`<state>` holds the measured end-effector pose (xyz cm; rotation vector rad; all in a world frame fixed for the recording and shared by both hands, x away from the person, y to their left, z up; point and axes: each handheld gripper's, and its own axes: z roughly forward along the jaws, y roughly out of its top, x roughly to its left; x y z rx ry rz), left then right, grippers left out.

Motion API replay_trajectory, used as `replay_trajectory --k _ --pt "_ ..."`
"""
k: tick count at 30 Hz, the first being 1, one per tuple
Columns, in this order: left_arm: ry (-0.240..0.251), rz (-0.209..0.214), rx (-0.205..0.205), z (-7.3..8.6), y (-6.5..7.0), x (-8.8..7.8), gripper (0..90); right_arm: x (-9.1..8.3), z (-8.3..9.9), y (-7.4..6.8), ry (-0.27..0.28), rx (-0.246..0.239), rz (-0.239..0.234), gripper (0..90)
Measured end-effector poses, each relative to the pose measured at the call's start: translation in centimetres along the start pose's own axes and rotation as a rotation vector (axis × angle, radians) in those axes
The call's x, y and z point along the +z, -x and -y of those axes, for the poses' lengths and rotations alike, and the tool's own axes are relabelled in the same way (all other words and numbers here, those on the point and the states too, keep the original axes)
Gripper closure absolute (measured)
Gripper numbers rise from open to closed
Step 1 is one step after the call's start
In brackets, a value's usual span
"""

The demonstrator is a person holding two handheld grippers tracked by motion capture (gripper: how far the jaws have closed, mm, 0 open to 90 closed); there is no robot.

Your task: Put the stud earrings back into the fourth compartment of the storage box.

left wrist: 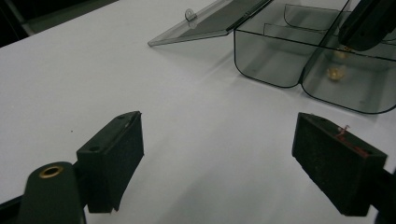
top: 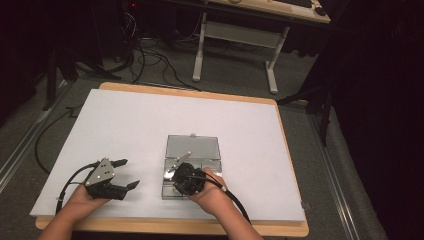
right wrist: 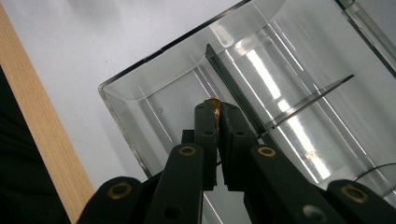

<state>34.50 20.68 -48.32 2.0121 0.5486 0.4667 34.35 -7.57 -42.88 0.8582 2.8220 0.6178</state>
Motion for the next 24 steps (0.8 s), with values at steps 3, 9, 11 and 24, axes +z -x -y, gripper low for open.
replay_trajectory --k 3,9,11,24 --pt "0.000 0.002 0.001 0.0 0.0 0.0 17.1 0.4 0.0 0.0 -0.008 -0.001 0.001 87.1" --pt "0.000 0.002 0.002 0.0 0.0 0.0 17.1 1.0 0.0 0.0 -0.024 0.000 -0.004 86.9" --pt "0.000 0.002 0.002 0.0 0.0 0.0 17.2 1.1 0.0 -0.1 -0.025 -0.007 -0.005 86.5" --pt "-0.001 0.003 0.004 0.0 0.0 0.0 17.2 1.1 0.0 -0.1 -0.015 0.004 -0.009 83.3"
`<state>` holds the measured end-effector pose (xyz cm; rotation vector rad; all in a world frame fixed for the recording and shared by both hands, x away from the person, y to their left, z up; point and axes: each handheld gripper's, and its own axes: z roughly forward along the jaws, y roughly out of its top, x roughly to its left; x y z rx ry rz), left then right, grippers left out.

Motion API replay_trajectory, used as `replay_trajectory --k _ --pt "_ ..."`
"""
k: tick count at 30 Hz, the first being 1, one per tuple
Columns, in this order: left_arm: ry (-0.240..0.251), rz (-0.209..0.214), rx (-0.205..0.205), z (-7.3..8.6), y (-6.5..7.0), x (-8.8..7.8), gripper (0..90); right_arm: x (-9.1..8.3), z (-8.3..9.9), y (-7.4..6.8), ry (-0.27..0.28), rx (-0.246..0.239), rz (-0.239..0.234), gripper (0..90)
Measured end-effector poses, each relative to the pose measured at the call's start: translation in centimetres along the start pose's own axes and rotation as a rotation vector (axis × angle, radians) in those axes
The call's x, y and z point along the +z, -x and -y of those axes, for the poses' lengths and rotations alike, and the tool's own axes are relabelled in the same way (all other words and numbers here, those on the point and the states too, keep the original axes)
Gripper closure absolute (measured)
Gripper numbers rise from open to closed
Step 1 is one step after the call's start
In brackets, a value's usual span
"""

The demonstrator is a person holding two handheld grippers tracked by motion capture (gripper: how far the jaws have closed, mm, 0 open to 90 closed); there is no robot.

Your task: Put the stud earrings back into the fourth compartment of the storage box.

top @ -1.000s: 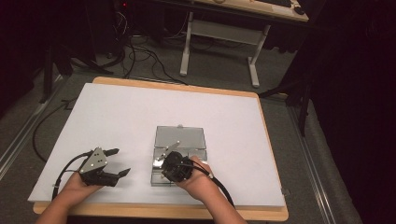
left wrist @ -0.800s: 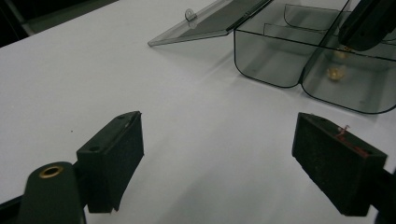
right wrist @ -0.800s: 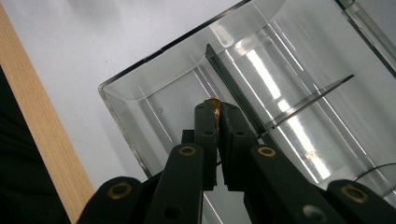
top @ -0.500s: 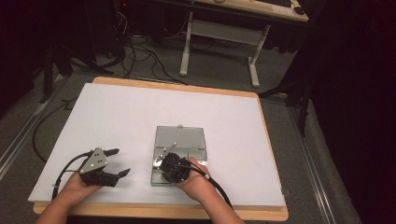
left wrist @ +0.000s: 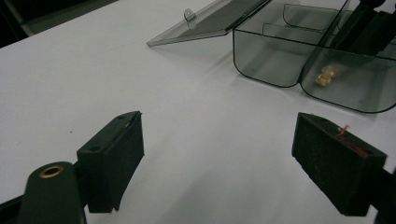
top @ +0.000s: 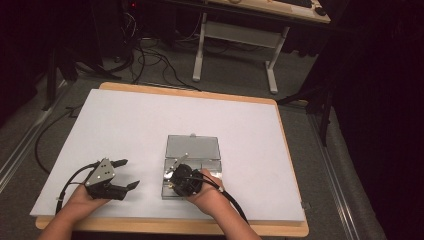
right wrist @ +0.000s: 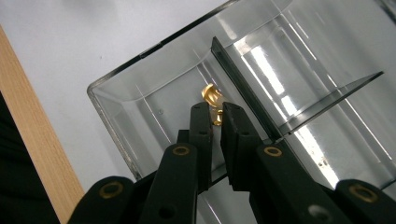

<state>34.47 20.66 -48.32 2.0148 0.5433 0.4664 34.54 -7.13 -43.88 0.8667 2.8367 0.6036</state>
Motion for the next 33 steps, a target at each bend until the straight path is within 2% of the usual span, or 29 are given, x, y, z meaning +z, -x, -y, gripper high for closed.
replay_trajectory --k 11,16,23,33 --pt "0.000 -0.002 0.001 0.0 0.0 0.0 17.2 -1.8 0.2 0.3 0.055 0.021 0.015 82.0" --pt "0.000 -0.003 0.001 0.0 0.0 0.0 17.2 -2.5 0.7 0.9 0.077 0.040 0.027 79.5" --pt "0.002 -0.005 0.003 0.0 0.0 0.0 17.2 -3.4 1.7 2.3 0.089 0.100 0.048 72.0" --pt "0.003 -0.004 0.003 0.0 0.1 0.0 17.2 -4.8 3.7 4.9 0.111 0.213 0.065 63.4"
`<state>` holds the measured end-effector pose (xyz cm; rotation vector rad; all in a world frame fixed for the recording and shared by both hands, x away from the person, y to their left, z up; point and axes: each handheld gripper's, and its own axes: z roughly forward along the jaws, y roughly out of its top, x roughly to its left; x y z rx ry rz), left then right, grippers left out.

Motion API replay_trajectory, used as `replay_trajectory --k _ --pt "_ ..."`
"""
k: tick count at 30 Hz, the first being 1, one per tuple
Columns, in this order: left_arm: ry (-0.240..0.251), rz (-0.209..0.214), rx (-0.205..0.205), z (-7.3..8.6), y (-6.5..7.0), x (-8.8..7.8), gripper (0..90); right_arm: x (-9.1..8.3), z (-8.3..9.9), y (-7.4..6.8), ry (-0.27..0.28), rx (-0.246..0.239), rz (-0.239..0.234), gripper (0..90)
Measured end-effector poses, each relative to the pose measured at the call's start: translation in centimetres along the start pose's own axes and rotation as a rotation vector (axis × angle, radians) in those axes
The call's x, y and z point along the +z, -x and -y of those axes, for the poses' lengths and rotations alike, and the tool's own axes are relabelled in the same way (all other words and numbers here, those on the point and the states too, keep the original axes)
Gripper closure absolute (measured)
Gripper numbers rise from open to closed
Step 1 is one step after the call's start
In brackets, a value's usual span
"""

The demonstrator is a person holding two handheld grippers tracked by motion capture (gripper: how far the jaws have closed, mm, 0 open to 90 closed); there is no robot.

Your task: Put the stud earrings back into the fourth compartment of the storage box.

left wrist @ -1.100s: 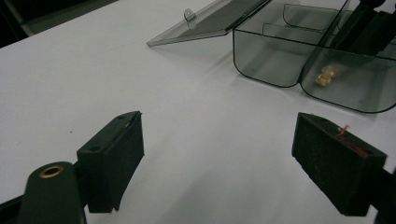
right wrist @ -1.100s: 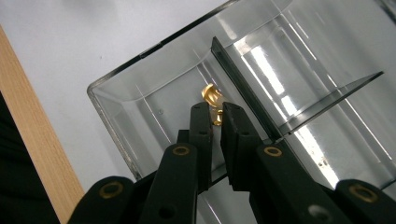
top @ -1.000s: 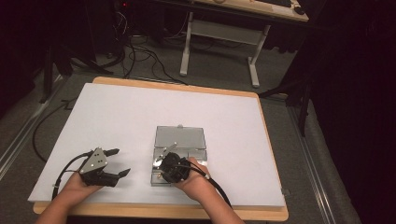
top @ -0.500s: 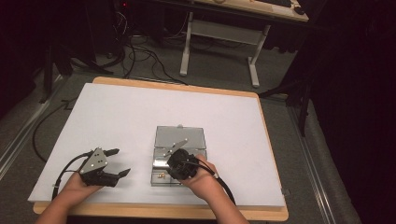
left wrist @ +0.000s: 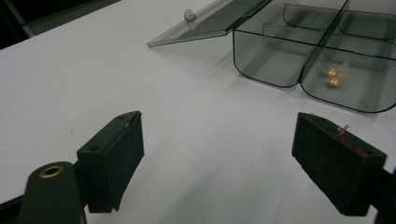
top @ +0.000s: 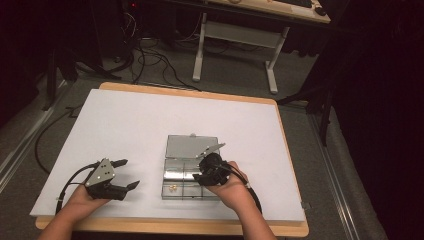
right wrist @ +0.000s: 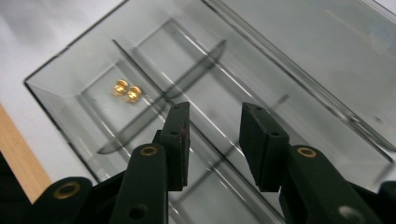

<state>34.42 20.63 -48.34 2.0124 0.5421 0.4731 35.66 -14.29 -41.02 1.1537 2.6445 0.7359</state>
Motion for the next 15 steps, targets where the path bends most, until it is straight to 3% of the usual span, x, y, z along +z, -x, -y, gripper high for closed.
replay_trajectory --k 9,15 --pt "0.000 0.002 0.001 0.0 0.0 0.0 17.2 -1.5 1.3 2.7 0.030 0.080 0.022 60.8" --pt "0.001 0.003 0.002 0.0 0.0 0.0 17.2 -2.5 2.8 4.7 0.044 0.113 0.089 53.0"
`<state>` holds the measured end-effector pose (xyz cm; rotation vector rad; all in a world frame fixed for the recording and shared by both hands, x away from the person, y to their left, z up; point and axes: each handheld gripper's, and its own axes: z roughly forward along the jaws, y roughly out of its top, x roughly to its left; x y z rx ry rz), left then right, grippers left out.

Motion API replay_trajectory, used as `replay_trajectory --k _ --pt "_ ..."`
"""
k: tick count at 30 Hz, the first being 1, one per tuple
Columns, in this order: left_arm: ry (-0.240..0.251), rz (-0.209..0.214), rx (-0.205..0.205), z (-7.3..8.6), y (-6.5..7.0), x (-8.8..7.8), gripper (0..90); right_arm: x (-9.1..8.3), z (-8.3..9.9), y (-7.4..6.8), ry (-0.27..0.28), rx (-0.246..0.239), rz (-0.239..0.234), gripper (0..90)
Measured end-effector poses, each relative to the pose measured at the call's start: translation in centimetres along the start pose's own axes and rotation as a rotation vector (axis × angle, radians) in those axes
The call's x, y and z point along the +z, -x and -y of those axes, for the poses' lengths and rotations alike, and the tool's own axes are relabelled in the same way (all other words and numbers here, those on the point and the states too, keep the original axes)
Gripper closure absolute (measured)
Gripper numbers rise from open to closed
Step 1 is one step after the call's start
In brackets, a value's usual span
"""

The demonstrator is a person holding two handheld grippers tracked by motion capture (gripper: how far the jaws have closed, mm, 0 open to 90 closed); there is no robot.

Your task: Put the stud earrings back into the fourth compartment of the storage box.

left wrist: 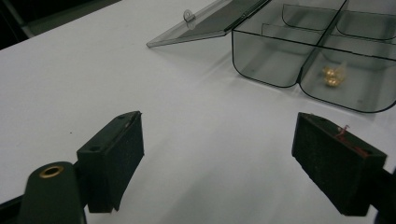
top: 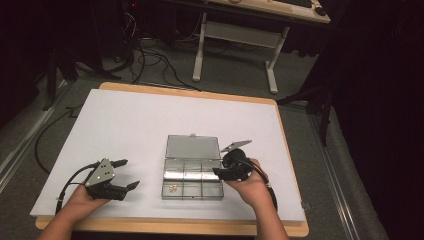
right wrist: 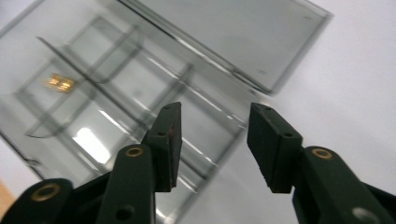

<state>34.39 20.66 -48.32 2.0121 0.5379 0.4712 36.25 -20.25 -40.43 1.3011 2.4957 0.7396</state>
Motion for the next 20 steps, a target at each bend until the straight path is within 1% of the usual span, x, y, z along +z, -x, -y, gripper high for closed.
replay_trajectory --k 1,2,3,5,8,10,12,14,16,17,20 --pt "0.000 0.000 0.000 0.0 0.0 0.0 17.2 -0.3 0.7 1.0 0.007 0.022 0.029 51.4" --pt "0.000 0.001 0.001 0.0 0.0 0.0 17.2 -0.5 1.1 1.5 0.013 0.034 0.042 50.6" --pt "0.000 0.001 0.000 0.0 0.0 0.0 17.2 -0.5 1.1 1.5 0.013 0.034 0.042 50.6" --pt "0.000 0.002 0.000 0.0 0.0 0.0 17.2 -0.6 1.9 2.6 0.032 0.060 0.058 48.4" --pt "-0.002 0.003 0.002 0.0 0.0 0.0 17.2 -0.6 3.5 4.3 0.053 0.099 0.100 45.6" --pt "-0.001 0.003 0.002 0.0 0.0 0.0 17.2 -0.4 4.4 5.5 0.076 0.133 0.126 45.3" --pt "-0.001 0.004 0.002 0.0 0.0 0.0 17.2 -0.1 5.6 7.2 0.113 0.185 0.164 45.0" --pt "0.000 0.005 0.001 0.0 0.0 0.0 17.2 0.1 6.3 8.1 0.127 0.217 0.184 44.8" --pt "-0.001 0.006 0.001 0.0 0.0 0.0 17.2 0.4 7.0 8.8 0.128 0.246 0.197 43.2" --pt "-0.001 0.007 0.002 0.0 0.0 0.0 17.2 0.4 7.1 8.9 0.126 0.251 0.199 43.0" --pt "-0.003 0.008 0.003 0.0 0.0 0.0 17.2 0.5 7.2 8.9 0.142 0.250 0.210 40.6"
